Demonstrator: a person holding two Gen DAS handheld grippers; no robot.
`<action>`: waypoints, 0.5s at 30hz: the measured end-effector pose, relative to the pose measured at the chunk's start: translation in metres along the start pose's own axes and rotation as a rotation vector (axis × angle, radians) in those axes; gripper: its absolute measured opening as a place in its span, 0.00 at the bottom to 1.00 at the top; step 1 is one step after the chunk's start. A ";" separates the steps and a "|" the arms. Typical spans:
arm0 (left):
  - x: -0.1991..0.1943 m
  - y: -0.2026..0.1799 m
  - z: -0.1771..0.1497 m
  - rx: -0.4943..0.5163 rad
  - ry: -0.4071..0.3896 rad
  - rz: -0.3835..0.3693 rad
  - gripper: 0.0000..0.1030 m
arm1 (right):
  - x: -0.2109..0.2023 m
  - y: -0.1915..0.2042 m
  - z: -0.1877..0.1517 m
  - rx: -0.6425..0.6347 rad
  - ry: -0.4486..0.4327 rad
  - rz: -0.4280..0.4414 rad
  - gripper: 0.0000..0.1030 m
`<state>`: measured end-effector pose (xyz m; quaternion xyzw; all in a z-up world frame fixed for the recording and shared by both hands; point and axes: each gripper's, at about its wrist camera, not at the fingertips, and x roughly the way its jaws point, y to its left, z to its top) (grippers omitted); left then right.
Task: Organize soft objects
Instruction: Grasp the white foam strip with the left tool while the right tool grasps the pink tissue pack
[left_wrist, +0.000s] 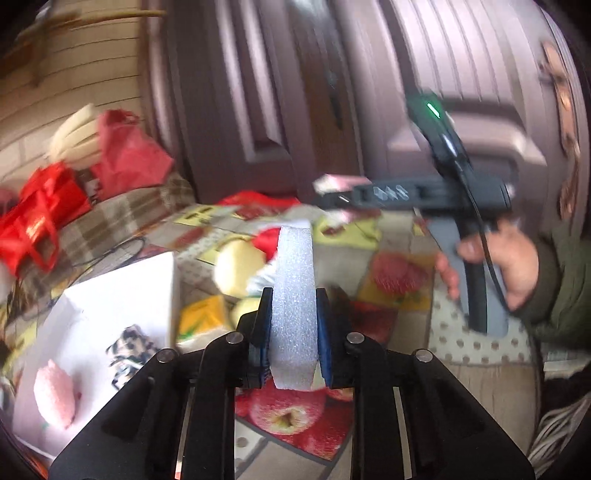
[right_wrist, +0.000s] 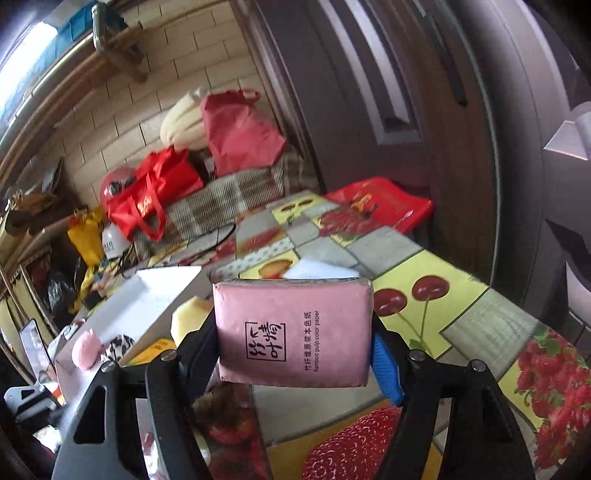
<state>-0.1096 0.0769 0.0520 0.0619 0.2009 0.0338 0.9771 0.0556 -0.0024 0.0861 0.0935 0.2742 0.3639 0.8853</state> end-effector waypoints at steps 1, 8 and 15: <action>-0.002 0.007 0.001 -0.031 -0.015 0.013 0.19 | -0.001 0.001 0.000 -0.002 -0.010 0.001 0.70; -0.020 0.033 -0.003 -0.139 -0.080 0.178 0.19 | -0.011 0.015 -0.001 -0.036 -0.073 0.015 0.70; -0.028 0.053 -0.011 -0.186 -0.080 0.325 0.19 | -0.014 0.026 -0.003 -0.085 -0.099 0.022 0.70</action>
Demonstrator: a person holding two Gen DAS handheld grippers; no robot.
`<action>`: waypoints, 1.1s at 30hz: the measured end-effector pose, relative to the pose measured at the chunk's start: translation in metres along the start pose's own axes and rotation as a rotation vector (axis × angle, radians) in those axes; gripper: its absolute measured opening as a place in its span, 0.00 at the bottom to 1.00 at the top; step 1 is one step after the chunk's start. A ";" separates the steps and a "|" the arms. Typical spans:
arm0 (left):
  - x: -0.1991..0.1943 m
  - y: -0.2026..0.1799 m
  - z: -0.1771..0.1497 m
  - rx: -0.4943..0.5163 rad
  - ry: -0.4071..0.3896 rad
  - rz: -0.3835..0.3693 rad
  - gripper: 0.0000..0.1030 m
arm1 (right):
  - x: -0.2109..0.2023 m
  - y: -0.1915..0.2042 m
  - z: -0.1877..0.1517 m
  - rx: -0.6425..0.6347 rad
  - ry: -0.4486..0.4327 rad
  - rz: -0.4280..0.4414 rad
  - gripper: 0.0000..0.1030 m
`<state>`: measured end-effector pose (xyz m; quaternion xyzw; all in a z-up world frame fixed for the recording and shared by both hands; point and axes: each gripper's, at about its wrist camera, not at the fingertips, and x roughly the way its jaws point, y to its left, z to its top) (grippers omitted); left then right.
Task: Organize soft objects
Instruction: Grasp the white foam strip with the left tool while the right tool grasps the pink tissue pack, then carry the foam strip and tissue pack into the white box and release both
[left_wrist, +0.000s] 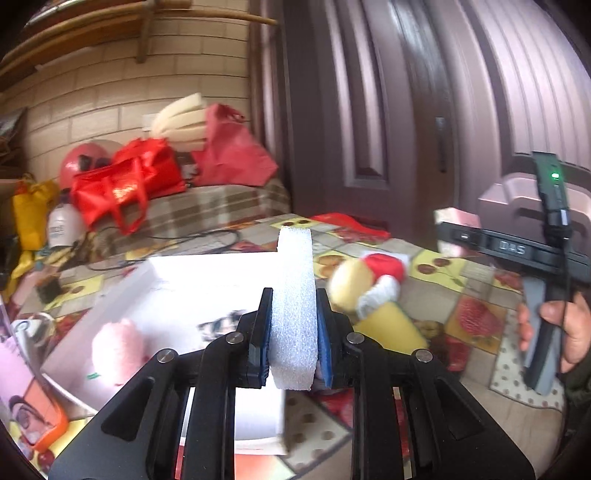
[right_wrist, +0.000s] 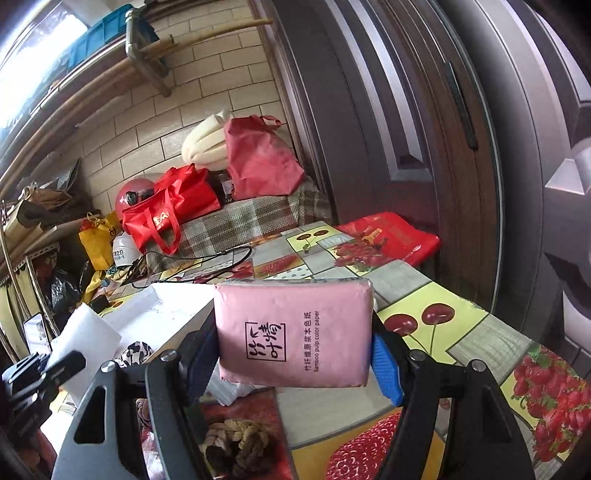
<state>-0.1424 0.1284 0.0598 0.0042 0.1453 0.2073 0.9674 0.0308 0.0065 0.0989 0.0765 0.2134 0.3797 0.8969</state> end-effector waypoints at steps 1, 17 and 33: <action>-0.001 0.003 -0.001 0.002 -0.004 0.020 0.19 | 0.000 0.001 0.000 -0.002 -0.001 0.002 0.70; -0.001 0.062 -0.010 -0.077 0.006 0.201 0.19 | 0.006 0.030 -0.006 -0.087 0.019 0.049 0.70; 0.018 0.088 -0.008 -0.095 0.033 0.284 0.19 | 0.026 0.088 -0.019 -0.273 0.080 0.140 0.70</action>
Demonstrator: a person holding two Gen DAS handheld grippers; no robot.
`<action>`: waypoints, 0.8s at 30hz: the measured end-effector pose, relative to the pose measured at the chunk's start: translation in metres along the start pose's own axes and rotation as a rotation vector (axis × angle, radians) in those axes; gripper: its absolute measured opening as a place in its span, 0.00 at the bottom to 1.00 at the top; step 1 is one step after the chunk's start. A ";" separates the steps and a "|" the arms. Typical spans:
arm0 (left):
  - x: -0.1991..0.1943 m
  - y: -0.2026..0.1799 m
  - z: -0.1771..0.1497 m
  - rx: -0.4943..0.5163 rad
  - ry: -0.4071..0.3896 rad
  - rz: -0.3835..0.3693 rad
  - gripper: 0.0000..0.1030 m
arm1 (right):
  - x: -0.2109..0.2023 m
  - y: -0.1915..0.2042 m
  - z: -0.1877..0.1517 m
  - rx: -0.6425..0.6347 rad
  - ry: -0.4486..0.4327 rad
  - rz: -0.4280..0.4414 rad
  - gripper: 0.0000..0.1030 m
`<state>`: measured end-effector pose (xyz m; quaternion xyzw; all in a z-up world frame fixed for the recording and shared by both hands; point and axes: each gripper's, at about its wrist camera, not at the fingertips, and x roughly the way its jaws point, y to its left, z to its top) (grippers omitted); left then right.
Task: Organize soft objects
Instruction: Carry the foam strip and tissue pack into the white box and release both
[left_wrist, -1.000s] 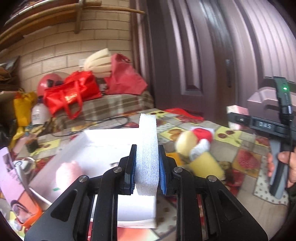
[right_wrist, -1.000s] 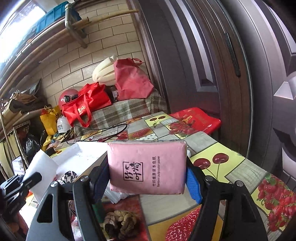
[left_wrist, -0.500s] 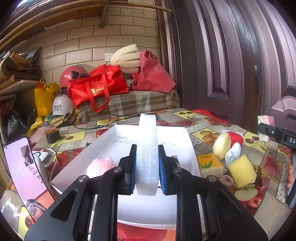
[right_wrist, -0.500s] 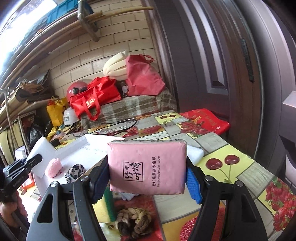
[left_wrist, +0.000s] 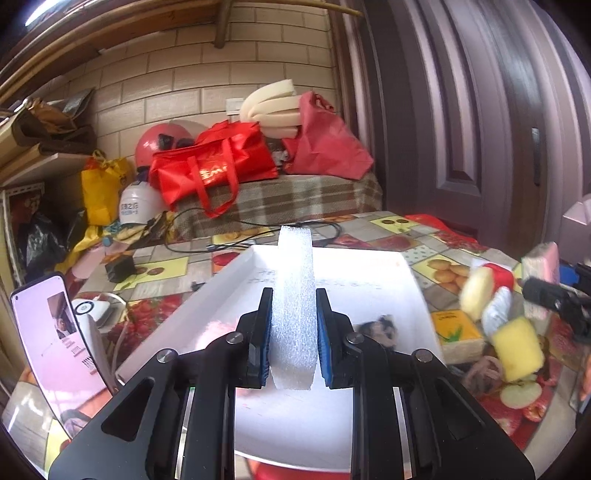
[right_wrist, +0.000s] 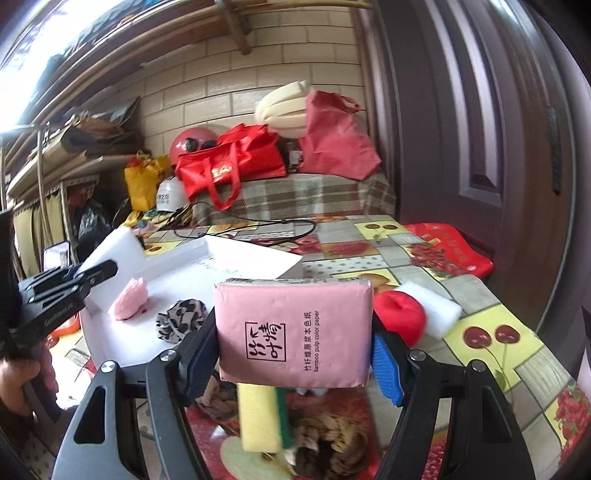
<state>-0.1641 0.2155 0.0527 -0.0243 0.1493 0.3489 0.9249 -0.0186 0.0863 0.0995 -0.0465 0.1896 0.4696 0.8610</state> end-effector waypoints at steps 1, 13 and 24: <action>0.003 0.003 0.001 -0.003 0.001 0.017 0.19 | 0.002 0.005 0.000 -0.015 0.003 0.006 0.70; 0.039 0.023 0.005 -0.025 0.063 0.087 0.19 | 0.029 0.066 0.006 -0.130 0.010 0.108 0.70; 0.057 0.032 0.009 -0.048 0.107 0.104 0.19 | 0.093 0.121 -0.002 -0.219 0.320 0.306 0.70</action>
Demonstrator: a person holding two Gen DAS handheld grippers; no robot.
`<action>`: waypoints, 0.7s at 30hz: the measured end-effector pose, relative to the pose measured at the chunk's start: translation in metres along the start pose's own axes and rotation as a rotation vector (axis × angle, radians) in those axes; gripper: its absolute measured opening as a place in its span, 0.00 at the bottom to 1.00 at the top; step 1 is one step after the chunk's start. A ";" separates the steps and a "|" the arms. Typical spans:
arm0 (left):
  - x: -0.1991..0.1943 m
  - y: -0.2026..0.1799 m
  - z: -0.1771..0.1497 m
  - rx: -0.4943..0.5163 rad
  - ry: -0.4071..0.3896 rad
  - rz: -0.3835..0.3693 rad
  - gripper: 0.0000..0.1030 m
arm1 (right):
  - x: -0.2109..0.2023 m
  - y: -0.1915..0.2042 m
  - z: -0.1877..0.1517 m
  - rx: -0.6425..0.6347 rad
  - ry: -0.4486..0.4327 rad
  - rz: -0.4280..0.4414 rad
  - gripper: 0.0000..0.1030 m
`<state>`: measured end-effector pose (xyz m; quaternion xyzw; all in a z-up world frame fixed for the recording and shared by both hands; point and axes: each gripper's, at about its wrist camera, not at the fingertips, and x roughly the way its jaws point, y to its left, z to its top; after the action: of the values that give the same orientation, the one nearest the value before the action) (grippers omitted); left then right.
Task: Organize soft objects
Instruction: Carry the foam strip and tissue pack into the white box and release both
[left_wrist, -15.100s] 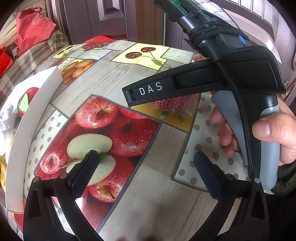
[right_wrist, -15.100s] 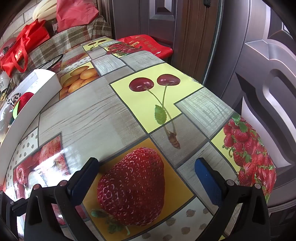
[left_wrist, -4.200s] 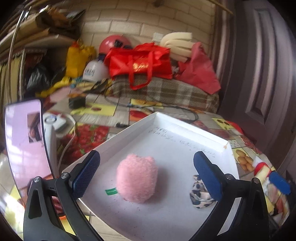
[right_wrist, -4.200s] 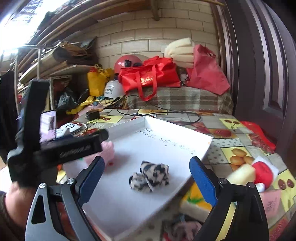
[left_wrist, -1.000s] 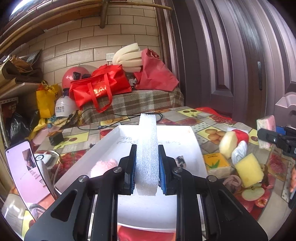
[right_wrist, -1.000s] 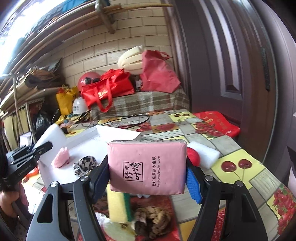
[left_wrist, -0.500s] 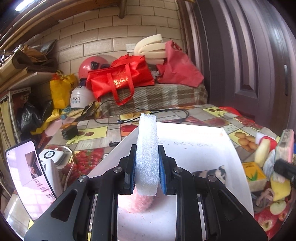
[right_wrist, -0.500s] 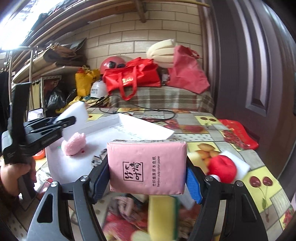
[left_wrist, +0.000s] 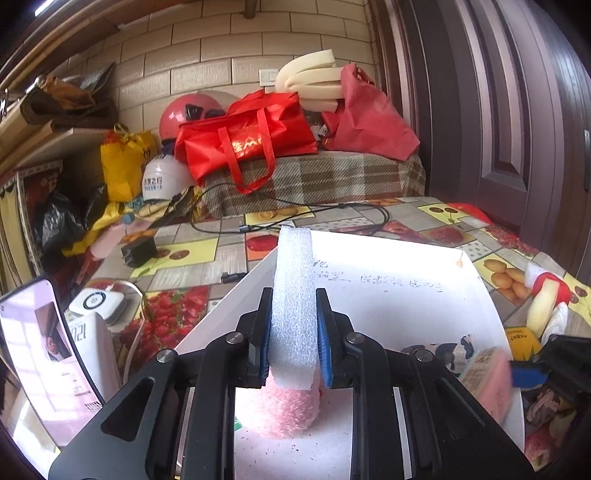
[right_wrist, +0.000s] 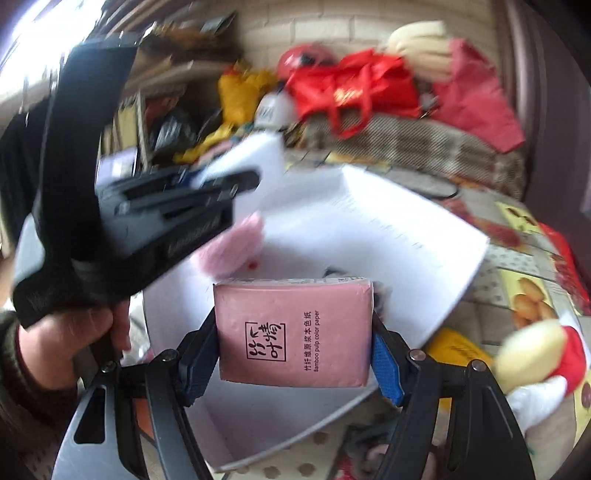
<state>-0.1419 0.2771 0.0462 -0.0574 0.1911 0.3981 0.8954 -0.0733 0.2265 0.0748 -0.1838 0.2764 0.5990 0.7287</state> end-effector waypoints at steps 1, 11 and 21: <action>0.001 0.000 0.000 -0.001 0.007 -0.001 0.19 | 0.004 -0.001 0.001 0.008 0.017 -0.011 0.70; 0.002 -0.004 0.001 0.011 0.013 -0.001 0.19 | 0.015 -0.051 0.016 0.299 -0.056 -0.192 0.70; 0.019 0.006 0.005 -0.046 0.072 0.024 0.23 | 0.009 -0.033 0.025 0.202 -0.115 -0.182 0.83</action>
<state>-0.1330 0.2958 0.0437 -0.0900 0.2144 0.4109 0.8815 -0.0358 0.2413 0.0871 -0.0992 0.2752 0.5094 0.8093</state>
